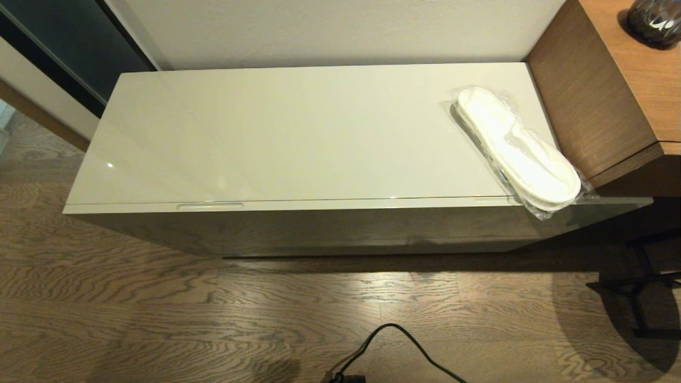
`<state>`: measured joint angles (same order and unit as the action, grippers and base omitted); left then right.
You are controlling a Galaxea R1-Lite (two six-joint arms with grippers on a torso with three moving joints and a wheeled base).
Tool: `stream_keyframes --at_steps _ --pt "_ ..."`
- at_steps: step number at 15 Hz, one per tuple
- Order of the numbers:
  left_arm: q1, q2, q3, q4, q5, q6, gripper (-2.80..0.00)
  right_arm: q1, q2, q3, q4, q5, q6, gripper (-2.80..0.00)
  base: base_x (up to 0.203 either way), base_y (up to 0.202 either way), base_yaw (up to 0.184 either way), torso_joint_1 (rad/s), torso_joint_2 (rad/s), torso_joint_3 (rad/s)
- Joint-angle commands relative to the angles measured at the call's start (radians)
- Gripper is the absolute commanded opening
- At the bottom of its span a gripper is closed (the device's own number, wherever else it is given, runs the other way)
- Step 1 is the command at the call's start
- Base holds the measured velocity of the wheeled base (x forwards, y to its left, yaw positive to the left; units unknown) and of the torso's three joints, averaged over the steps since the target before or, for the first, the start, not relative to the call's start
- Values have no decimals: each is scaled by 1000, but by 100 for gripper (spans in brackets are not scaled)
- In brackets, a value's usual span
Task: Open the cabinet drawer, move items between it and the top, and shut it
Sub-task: Open the drawer
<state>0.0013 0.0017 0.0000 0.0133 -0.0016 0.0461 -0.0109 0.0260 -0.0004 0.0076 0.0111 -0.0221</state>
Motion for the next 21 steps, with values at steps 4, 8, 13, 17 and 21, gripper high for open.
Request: stream_keyframes --at_steps 4,8,13,17,21 --pt "0 0 0 -1 0 0 -280 0 0 3 0 0 2 -280 0 0 0 0 0 0" --pt "0 1 0 1 0 0 -280 0 0 2 -2 -1 7 -280 0 0 0 0 0 0" --pt "0 1 -2 4 -2 18 -280 0 0 2 -3 -2 4 -280 0 0 0 0 0 0" --pt "0 0 -2 3 -5 19 -280 0 0 2 -6 3 -15 -280 0 0 0 0 0 0" --pt "0 1 -2 4 -8 78 -280 0 0 2 -6 -3 -10 -280 0 0 0 0 0 0"
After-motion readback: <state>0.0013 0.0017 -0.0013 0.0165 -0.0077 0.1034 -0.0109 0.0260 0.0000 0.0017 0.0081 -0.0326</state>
